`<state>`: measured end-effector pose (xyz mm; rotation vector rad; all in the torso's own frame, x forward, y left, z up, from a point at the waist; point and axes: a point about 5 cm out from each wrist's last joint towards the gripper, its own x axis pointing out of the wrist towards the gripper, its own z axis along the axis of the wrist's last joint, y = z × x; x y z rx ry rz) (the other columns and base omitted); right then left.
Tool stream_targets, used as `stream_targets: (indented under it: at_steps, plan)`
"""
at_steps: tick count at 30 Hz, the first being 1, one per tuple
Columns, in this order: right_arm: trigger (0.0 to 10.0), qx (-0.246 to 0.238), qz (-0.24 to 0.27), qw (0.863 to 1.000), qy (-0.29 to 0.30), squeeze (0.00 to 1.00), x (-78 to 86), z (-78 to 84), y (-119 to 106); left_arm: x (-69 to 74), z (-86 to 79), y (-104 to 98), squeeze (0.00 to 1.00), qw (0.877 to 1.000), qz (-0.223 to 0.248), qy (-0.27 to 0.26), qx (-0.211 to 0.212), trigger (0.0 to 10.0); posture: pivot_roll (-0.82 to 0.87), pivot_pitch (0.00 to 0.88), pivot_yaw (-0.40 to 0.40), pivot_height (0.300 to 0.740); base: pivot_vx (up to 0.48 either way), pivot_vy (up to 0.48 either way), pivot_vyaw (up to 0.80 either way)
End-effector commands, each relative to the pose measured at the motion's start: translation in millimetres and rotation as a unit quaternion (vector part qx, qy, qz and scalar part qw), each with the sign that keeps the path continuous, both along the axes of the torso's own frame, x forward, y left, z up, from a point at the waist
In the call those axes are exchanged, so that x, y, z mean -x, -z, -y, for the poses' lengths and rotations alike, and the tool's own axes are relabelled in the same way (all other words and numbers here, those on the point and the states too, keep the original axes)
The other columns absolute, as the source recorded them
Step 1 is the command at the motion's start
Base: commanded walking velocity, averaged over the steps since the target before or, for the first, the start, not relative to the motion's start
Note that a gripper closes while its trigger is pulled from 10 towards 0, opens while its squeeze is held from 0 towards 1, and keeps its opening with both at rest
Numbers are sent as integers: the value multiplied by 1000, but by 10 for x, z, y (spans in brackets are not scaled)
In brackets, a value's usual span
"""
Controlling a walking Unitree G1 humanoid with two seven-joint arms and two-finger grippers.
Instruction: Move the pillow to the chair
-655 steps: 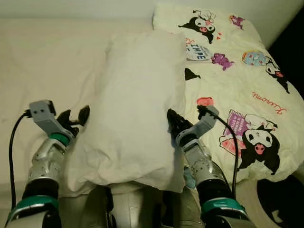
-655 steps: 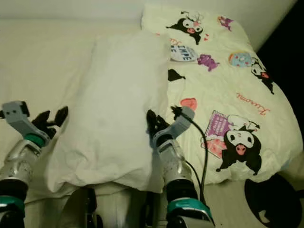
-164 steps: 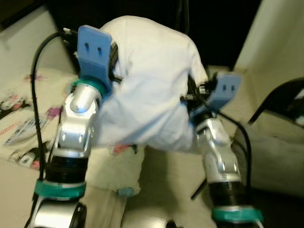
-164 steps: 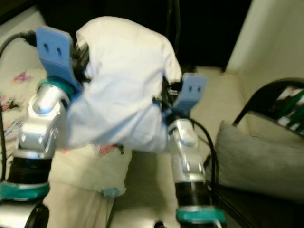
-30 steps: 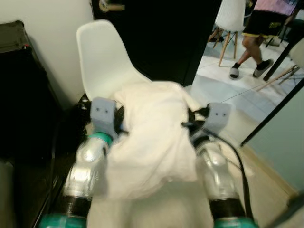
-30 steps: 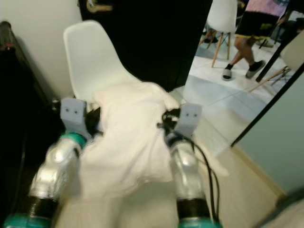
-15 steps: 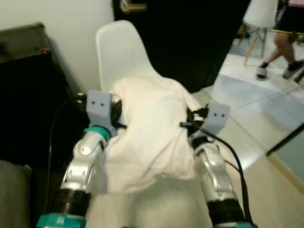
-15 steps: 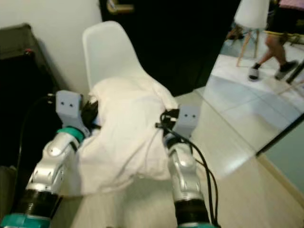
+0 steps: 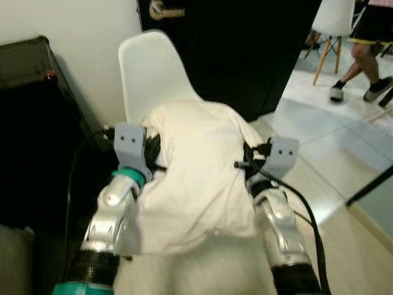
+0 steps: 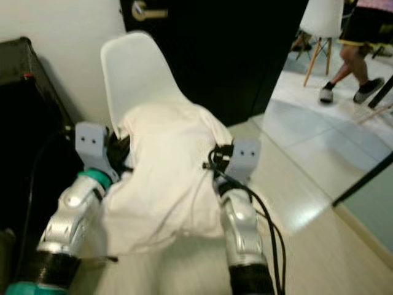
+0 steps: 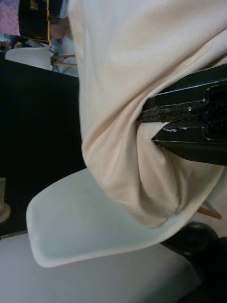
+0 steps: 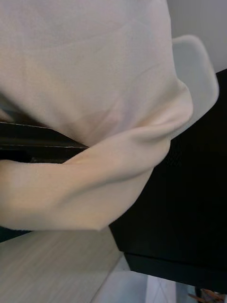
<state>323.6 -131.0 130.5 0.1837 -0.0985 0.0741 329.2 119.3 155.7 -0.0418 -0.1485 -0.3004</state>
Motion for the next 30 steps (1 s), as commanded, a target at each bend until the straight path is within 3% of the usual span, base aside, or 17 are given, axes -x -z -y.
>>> stream_targets:
  at_steps: [1, 30]
  plan:
    - [10000, 7, 21, 999, -27, 0, 8, -109, -82, 32, 119, -113, 0, 999, 28, 33, 5, 10000, 60, 15, 58, 740, 352, 0, 0]
    - [10000, 19, 11, 999, -46, 0, 31, -154, -51, 82, 117, -90, 0, 999, 30, 37, 13, 10000, 55, 0, 33, 740, 374, 0, 0]
